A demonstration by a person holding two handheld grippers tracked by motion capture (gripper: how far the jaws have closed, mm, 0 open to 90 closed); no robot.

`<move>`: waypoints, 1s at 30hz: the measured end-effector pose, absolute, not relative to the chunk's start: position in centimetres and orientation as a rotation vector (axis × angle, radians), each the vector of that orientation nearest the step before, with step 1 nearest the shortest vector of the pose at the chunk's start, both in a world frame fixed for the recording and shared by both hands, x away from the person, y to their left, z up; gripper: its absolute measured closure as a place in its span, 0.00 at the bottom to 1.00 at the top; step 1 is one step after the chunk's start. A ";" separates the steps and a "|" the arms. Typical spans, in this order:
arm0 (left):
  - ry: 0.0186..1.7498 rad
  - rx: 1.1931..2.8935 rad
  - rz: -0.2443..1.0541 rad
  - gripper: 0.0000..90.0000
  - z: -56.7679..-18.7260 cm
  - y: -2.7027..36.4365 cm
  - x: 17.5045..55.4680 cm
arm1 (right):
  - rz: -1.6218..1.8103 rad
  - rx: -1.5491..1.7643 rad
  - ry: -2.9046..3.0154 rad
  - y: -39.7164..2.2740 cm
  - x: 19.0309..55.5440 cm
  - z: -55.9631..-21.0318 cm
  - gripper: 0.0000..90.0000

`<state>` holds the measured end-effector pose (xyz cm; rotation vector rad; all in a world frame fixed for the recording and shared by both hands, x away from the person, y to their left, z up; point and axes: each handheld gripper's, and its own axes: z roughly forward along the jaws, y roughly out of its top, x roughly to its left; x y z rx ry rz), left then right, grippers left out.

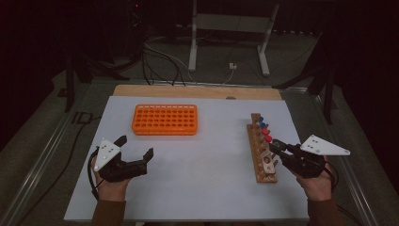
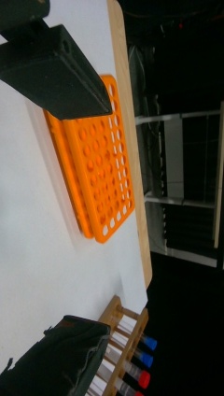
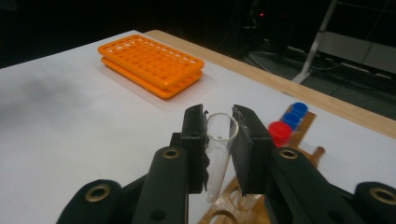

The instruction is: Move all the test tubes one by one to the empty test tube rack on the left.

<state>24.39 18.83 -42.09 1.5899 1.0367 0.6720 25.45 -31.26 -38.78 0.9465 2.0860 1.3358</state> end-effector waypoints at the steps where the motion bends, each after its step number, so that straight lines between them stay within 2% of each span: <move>1: 1.021 1.605 0.668 0.01 -41.8 18.2 24.7 | 1.337 0.945 2.094 -31.0 25.6 -38.8 0.84; 30: 0.867 1.778 0.523 0.02 -43.0 9.0 28.3 | 1.373 0.923 2.279 -23.0 29.0 -40.5 0.84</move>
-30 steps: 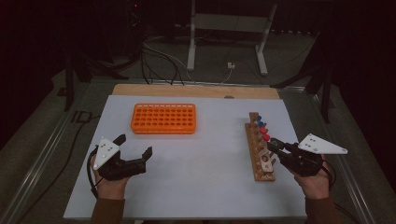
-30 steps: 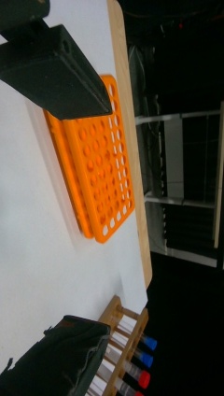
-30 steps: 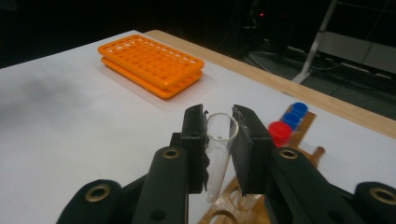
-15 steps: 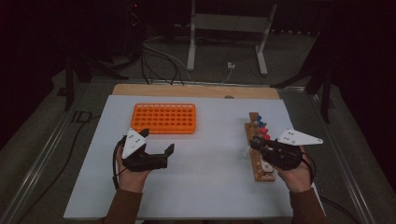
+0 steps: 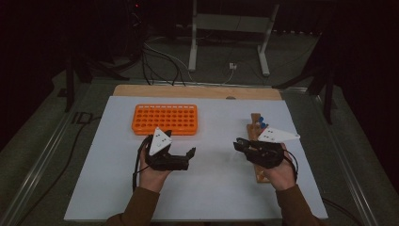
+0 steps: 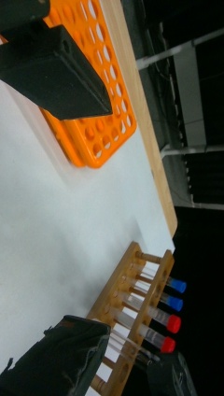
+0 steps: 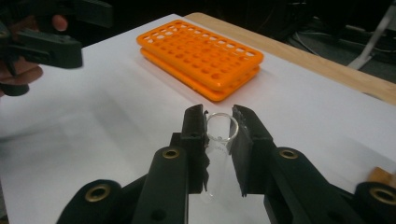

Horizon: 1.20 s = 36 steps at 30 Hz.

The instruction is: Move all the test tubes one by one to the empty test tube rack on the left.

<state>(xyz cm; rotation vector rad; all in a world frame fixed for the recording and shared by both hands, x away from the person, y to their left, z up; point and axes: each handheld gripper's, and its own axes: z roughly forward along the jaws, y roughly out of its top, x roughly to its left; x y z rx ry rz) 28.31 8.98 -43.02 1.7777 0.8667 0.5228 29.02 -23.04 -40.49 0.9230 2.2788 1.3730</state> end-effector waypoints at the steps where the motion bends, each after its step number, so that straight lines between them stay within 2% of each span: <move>1: 0.865 1.779 0.515 0.02 -43.1 8.7 28.4 | 1.374 0.920 2.284 -22.8 29.1 -40.6 0.84; 7: 0.806 1.813 0.448 0.09 -43.6 6.6 28.5 | 1.385 0.915 2.310 -21.6 29.4 -40.9 0.84; 9: 0.771 1.823 0.411 0.18 -43.8 5.5 28.5 | 1.388 0.911 2.322 -20.8 29.5 -41.0 0.84; 16: 0.726 1.857 0.370 0.30 -44.6 3.1 28.5 | 1.422 0.915 2.342 -19.5 29.7 -41.1 0.84; 23: 0.686 1.886 0.337 0.60 -45.3 1.7 28.5 | 1.441 0.902 2.363 -18.6 29.6 -41.2 0.84; 26: 0.685 1.884 0.324 0.69 -45.4 1.5 28.6 | 1.439 0.897 2.372 -18.5 29.5 -41.3 0.84; 27: 0.685 1.881 0.320 0.69 -45.4 1.5 28.6 | 1.439 0.897 2.372 -18.5 29.5 -41.3 0.84; 30: 0.668 1.881 0.306 0.82 -45.5 1.5 28.6 | 1.441 0.903 2.372 -18.4 29.6 -41.4 0.84; 33: 0.654 1.876 0.307 0.83 -45.4 1.4 28.5 | 1.448 0.905 2.372 -18.5 29.6 -41.4 0.84; 36: 0.656 1.874 0.317 0.85 -45.2 1.5 28.5 | 1.531 0.936 2.326 -19.4 29.7 -41.0 0.68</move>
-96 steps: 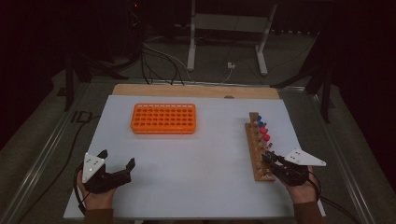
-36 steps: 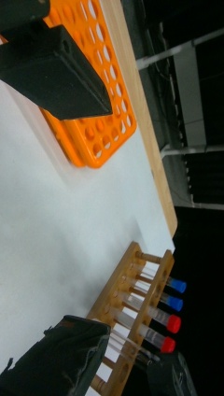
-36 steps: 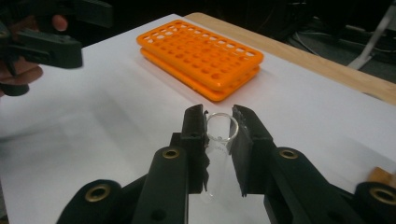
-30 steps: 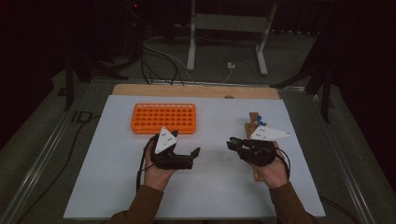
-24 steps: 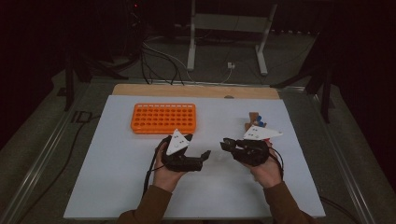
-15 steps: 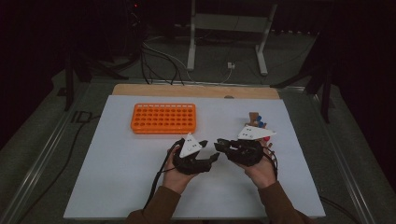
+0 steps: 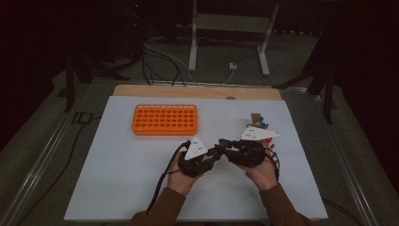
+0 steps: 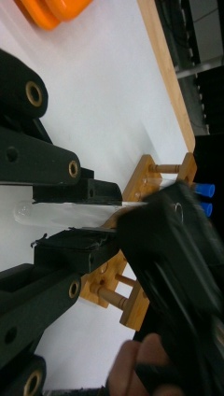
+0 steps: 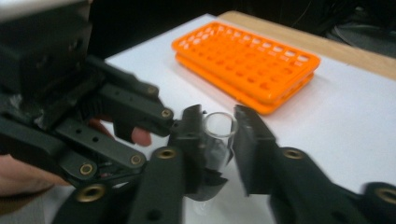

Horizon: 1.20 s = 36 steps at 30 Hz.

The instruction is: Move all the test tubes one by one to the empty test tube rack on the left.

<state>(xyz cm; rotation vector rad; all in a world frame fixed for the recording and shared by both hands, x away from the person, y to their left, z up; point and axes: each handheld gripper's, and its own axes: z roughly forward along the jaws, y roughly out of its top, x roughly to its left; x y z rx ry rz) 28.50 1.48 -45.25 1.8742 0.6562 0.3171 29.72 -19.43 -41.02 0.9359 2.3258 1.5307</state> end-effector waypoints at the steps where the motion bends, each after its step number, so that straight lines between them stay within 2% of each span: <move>1: 0.659 1.876 0.321 0.85 -45.2 1.6 28.6 | 1.546 0.947 2.311 -19.8 29.7 -40.9 0.62; 3: 0.675 1.872 0.331 0.85 -45.2 2.0 28.8 | 1.549 0.968 2.284 -20.4 29.8 -40.7 0.48; 5: 0.680 1.868 0.332 0.85 -45.2 2.2 28.9 | 1.509 0.998 2.260 -21.0 29.7 -40.8 0.39; 8: 0.690 1.857 0.340 0.85 -45.1 2.6 29.1 | 1.430 1.012 2.220 -21.9 29.4 -41.2 0.28; 10: 0.701 1.847 0.345 0.85 -45.1 2.9 29.3 | 1.420 1.019 2.208 -22.3 29.4 -41.4 0.26; 11: 0.706 1.843 0.349 0.85 -45.1 3.1 29.4 | 1.429 1.040 2.176 -23.2 29.2 -41.6 0.20; 12: 0.714 1.836 0.354 0.85 -45.0 3.2 29.5 | 1.432 1.049 2.162 -23.7 29.1 -41.6 0.18; 17: 0.743 1.823 0.385 0.85 -44.8 4.4 30.3 | 1.440 1.077 2.093 -25.5 28.5 -41.7 0.14; 20: 0.761 1.813 0.413 0.85 -44.7 5.0 30.9 | 1.461 1.097 2.045 -27.0 28.1 -41.6 0.05; 23: 0.769 1.801 0.444 0.85 -44.6 5.6 31.7 | 1.451 1.110 2.012 -27.8 27.8 -41.7 0.01; 36: 0.866 1.750 0.593 0.85 -45.2 6.9 36.4 | 1.400 1.143 1.921 -29.8 27.0 -42.2 0.00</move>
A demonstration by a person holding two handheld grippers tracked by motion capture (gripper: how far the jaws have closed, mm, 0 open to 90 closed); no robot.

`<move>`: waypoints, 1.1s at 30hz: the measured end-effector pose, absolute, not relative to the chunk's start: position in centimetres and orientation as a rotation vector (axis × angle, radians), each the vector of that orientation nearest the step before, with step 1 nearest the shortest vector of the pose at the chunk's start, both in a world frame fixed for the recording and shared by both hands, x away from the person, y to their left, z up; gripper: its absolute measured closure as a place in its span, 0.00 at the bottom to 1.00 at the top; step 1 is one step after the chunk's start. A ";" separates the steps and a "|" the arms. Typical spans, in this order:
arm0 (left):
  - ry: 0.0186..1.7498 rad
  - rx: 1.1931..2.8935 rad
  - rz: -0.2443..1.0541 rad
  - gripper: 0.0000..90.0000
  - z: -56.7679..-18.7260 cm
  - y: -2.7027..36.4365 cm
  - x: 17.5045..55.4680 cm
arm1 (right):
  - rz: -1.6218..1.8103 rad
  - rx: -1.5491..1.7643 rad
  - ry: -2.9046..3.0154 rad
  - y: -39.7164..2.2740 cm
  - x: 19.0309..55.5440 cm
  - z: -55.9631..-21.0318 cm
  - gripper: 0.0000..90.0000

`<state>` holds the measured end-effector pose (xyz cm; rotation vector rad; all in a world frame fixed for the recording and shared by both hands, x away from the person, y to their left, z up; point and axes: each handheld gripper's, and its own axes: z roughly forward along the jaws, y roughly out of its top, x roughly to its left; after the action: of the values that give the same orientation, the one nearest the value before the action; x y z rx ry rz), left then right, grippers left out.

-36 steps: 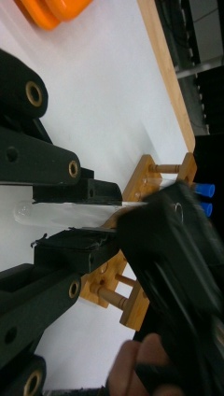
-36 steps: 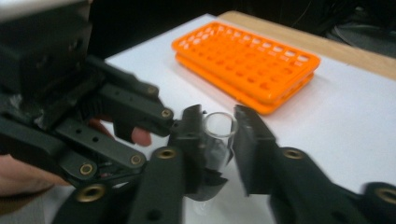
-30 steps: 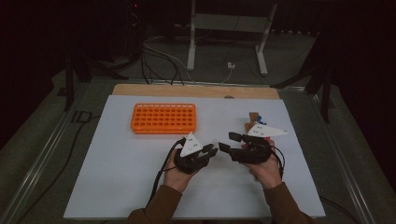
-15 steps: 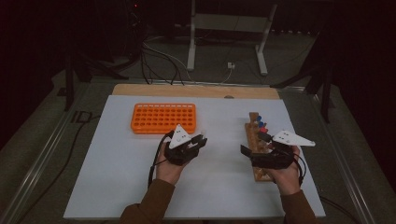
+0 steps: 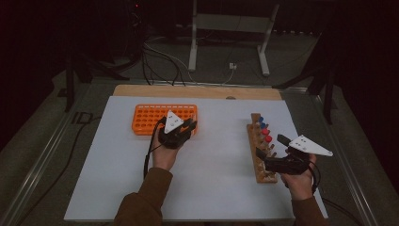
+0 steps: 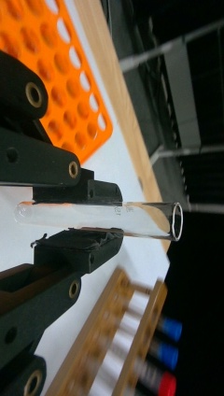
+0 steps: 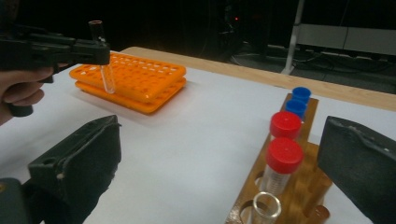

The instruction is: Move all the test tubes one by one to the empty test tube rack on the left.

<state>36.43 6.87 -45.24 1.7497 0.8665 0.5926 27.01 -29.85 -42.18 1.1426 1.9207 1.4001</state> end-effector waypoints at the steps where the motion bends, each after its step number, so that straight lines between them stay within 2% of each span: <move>1: 0.877 1.746 0.604 0.85 -45.4 6.7 36.8 | 1.400 1.144 1.915 -29.9 27.0 -42.2 0.00; 14: 0.995 1.746 0.655 0.85 -47.0 5.3 40.2 | 1.419 1.141 1.894 -30.5 26.8 -42.1 0.00; 26: 1.040 1.867 0.615 0.86 -49.4 5.3 40.7 | 1.412 1.124 1.898 -30.5 26.7 -42.1 0.00; 33: 1.042 1.918 0.614 0.86 -49.4 5.2 40.6 | 1.411 1.119 1.902 -30.5 26.7 -42.1 0.00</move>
<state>40.63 5.24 -49.44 1.9182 1.0419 0.6142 26.70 -30.46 -42.15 1.1193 1.9018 1.4107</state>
